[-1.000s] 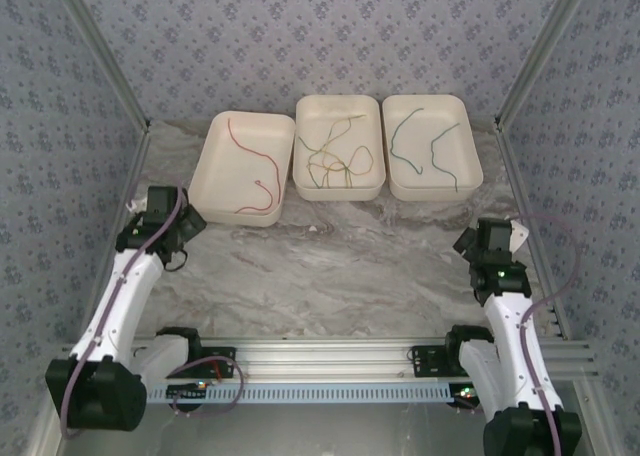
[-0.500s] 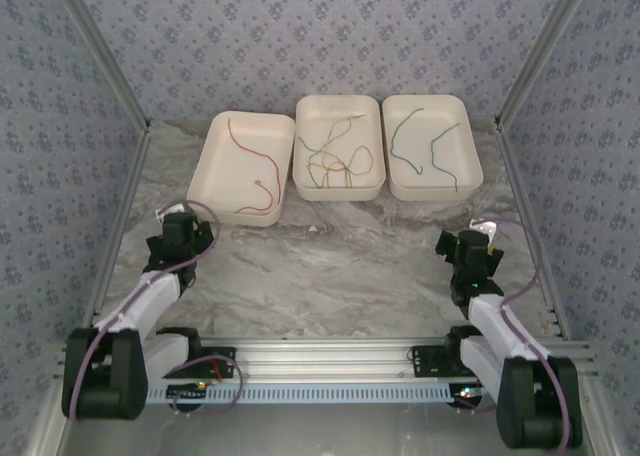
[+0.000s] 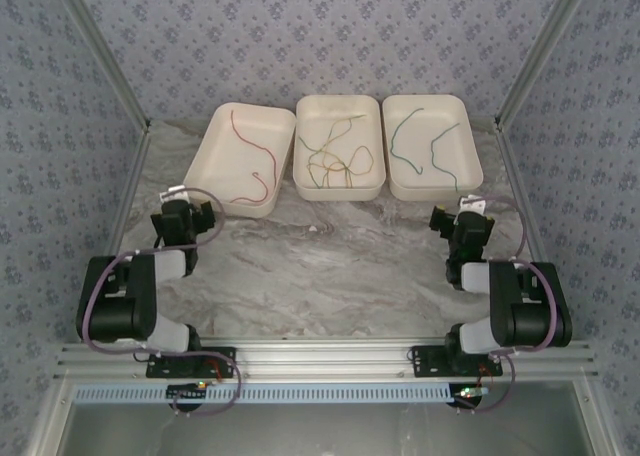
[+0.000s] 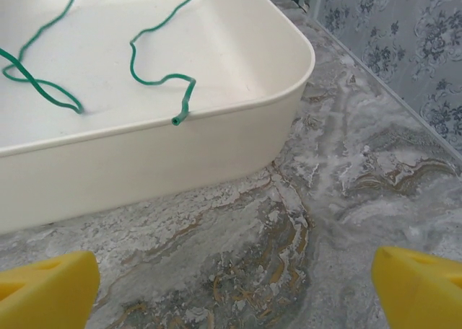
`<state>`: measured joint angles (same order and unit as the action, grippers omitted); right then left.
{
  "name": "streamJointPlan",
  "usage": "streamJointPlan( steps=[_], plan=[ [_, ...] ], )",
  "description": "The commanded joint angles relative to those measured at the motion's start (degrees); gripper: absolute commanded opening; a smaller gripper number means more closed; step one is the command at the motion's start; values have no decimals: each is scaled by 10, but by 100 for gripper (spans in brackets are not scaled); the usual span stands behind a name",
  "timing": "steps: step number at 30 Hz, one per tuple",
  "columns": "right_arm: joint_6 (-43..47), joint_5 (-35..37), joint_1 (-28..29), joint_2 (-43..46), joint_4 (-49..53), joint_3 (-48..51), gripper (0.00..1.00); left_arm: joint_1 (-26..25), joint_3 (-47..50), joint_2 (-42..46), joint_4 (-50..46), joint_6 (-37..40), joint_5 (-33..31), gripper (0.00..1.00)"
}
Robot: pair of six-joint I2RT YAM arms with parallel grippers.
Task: Untangle the cables
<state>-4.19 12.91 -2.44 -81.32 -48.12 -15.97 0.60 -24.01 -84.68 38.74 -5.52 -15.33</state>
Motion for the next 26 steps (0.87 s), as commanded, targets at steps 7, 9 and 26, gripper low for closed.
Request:
streamJointPlan(
  steps=[7,9,26],
  plan=[
    [29,-24,13,-64,-51,-33,99,-5,16,-29,96,14,38,99],
    [34,5,27,-57,-2,-52,99,-5,17,-31,103,15,38,99],
    [42,-33,22,-58,-1,-54,99,-6,17,-29,100,16,38,99]
  ],
)
